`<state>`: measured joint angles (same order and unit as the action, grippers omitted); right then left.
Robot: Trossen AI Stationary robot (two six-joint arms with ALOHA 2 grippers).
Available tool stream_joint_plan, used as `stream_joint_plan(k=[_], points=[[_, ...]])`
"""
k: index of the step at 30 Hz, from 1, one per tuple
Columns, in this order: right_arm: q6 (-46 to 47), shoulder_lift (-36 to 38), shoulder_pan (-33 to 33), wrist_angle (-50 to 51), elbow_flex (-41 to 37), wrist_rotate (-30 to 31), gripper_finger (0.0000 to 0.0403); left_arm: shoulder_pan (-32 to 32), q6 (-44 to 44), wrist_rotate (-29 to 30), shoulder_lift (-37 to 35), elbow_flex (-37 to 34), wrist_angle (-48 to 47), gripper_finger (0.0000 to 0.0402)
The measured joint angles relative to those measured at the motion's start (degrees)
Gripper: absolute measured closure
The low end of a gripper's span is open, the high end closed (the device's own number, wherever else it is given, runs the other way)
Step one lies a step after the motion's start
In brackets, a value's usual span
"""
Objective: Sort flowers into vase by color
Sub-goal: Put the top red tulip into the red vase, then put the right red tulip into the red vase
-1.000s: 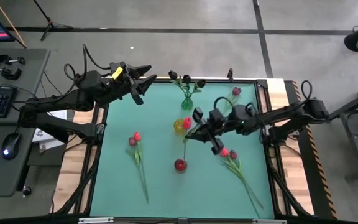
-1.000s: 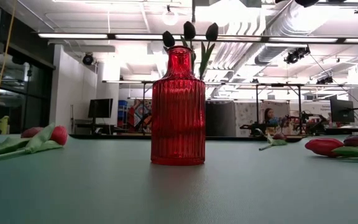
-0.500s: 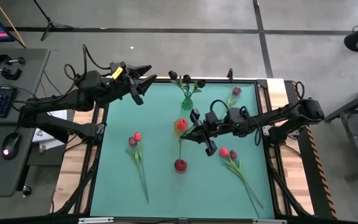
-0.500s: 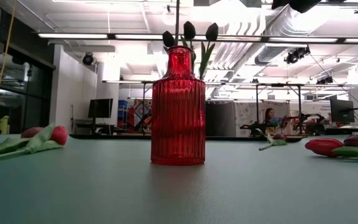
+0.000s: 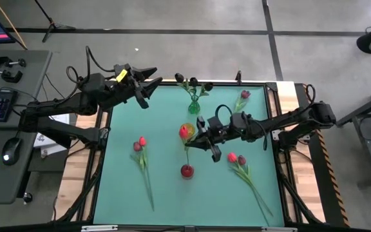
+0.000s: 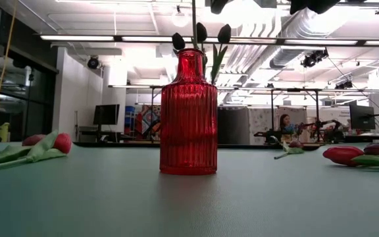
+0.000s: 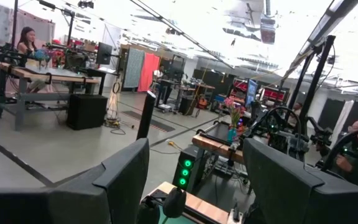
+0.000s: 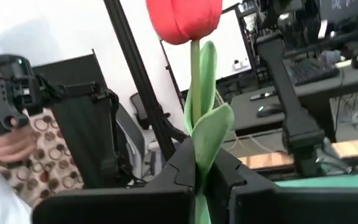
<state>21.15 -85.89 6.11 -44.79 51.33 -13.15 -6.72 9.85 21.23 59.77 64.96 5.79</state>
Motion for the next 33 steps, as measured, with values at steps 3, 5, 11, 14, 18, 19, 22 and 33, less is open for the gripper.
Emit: stream_joint_plan(k=[3,5,11,14,18,19,22,33], points=[[4.01,0.0,0.0,1.21,0.0,-0.01,0.0385,0.0,0.0,0.0,0.0,0.01,-0.01,0.0154],[6.53,0.0,0.0,2.85,0.0,0.29,0.0368,0.0,0.0,0.0,0.0,-0.01,0.01,0.0154],[12.45,0.02,0.04,6.36,0.0,-0.12,0.028,0.0,0.0,0.0,0.0,-0.01,0.01,0.0154],[13.58,0.6,0.04,7.81,0.0,-3.09,0.0228,0.0,0.0,0.0,0.0,-0.01,-0.01,0.0154],[13.54,3.66,0.04,15.38,0.0,-6.47,0.0168,0.0,0.0,0.0,0.0,0.0,-0.01,0.0154],[13.53,4.74,0.03,17.64,0.0,-6.92,0.0156,0.0,0.0,0.0,0.0,-0.01,-0.01,0.0154],[12.67,8.55,-0.63,25.82,0.0,-7.02,0.0133,0.0,0.0,0.02,0.0,-0.01,-0.04,0.0154],[16.38,21.69,-1.42,60.15,0.02,-6.9,0.0124,0.01,0.0,0.25,0.0,-0.01,-0.08,0.0154]])
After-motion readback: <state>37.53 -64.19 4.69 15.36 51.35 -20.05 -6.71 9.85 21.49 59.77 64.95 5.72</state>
